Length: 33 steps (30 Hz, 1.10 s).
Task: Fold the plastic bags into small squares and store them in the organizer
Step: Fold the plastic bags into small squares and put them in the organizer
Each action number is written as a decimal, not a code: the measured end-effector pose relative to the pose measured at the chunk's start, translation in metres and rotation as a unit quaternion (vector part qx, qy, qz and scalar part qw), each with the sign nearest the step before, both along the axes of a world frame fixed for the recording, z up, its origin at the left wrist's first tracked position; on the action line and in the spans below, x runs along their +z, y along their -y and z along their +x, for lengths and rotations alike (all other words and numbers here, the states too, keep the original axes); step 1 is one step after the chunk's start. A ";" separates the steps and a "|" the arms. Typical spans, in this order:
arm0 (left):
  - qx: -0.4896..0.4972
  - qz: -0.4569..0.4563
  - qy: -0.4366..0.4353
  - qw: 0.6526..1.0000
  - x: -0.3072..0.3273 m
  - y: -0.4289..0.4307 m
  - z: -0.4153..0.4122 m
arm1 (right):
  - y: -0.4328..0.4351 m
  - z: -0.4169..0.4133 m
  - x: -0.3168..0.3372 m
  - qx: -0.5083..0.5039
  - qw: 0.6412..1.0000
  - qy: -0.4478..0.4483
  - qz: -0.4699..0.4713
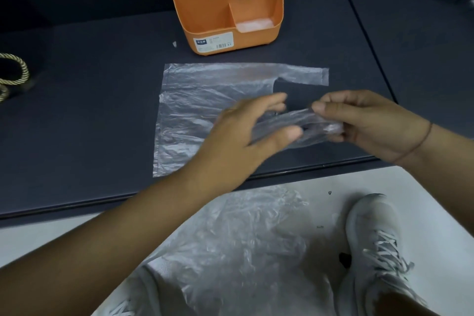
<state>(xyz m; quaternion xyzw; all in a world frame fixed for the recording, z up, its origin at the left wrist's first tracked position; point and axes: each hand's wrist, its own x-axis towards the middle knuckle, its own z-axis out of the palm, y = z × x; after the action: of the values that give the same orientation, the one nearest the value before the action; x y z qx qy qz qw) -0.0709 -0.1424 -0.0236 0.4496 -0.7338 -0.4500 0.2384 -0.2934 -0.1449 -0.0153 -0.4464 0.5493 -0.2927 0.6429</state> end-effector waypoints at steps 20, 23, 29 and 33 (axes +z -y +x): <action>0.080 -0.101 -0.022 0.991 -0.019 -0.001 0.004 | -0.016 0.038 -0.021 -0.200 0.961 -0.089 -0.168; 0.081 -0.119 0.097 0.985 -0.042 0.001 0.018 | -0.013 0.037 -0.017 -0.219 0.971 0.036 -0.093; 0.114 -0.116 0.340 0.926 -0.078 0.000 0.062 | -0.017 0.010 -0.021 -0.241 0.955 0.165 0.045; 0.092 -0.130 0.408 0.899 -0.087 -0.006 0.073 | -0.018 0.000 -0.028 -0.284 0.957 0.029 0.043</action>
<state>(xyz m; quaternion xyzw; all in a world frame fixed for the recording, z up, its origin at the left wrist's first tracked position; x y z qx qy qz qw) 0.0023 -0.1364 -0.1110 0.6247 -0.7738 -0.1039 0.0150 -0.2933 -0.1266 -0.0435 -0.2347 0.6468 -0.4523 0.5674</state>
